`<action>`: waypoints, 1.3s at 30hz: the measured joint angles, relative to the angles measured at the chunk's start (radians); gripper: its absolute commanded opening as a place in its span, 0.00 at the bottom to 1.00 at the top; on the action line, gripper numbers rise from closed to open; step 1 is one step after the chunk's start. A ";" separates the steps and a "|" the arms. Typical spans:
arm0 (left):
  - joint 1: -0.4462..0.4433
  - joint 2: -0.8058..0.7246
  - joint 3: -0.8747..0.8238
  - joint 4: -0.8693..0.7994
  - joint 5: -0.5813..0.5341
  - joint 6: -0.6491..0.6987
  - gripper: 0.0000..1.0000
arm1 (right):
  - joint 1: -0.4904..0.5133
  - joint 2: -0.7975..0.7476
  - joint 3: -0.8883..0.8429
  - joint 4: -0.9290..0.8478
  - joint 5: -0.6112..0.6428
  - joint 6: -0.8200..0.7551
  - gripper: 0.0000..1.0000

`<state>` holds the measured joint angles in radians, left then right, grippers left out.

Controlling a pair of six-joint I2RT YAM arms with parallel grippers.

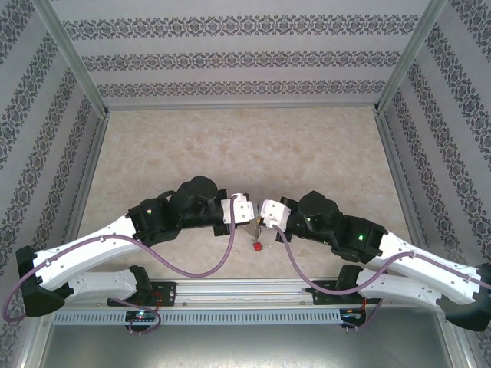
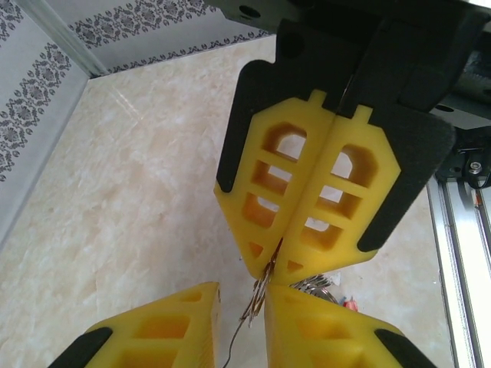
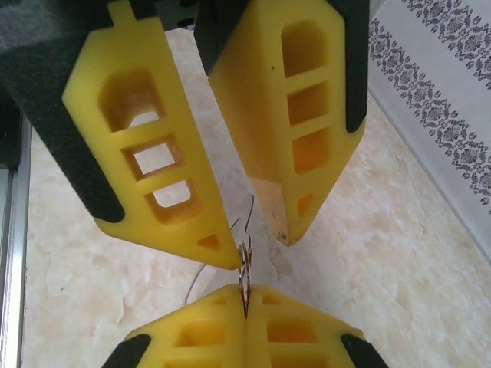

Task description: Put the keys on the keyring

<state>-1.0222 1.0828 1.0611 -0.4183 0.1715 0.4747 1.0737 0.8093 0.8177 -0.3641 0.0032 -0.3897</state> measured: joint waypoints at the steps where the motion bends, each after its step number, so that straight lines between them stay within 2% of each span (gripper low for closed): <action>1: 0.000 0.000 0.000 0.000 0.001 0.000 0.22 | 0.000 -0.002 0.000 -0.001 0.000 -0.001 0.00; 14: 0.000 -0.026 -0.021 0.004 0.049 0.000 0.21 | 0.003 -0.064 -0.003 0.016 -0.076 -0.003 0.00; 16: 0.000 -0.029 -0.024 0.005 0.056 -0.001 0.17 | 0.003 -0.056 -0.003 0.017 -0.083 -0.002 0.00; 20: 0.000 -0.029 -0.026 -0.002 0.064 0.002 0.00 | 0.002 -0.042 -0.003 0.016 -0.086 -0.002 0.00; 24: 0.000 -0.029 -0.027 -0.002 0.070 0.004 0.00 | 0.002 -0.043 -0.003 0.015 -0.086 -0.002 0.00; 29: 0.000 -0.031 -0.030 0.000 0.095 0.004 0.00 | 0.002 -0.058 -0.012 0.016 -0.098 0.002 0.11; 35: 0.000 -0.065 -0.056 0.008 0.142 0.002 0.00 | 0.003 -0.080 -0.044 0.055 -0.135 0.032 0.18; 39: 0.001 -0.101 -0.082 0.039 0.180 -0.012 0.00 | 0.003 -0.097 -0.048 0.070 -0.165 0.050 0.19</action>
<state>-1.0210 0.9817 0.9794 -0.3798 0.3515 0.4625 1.0767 0.7124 0.7692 -0.2939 -0.1619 -0.3401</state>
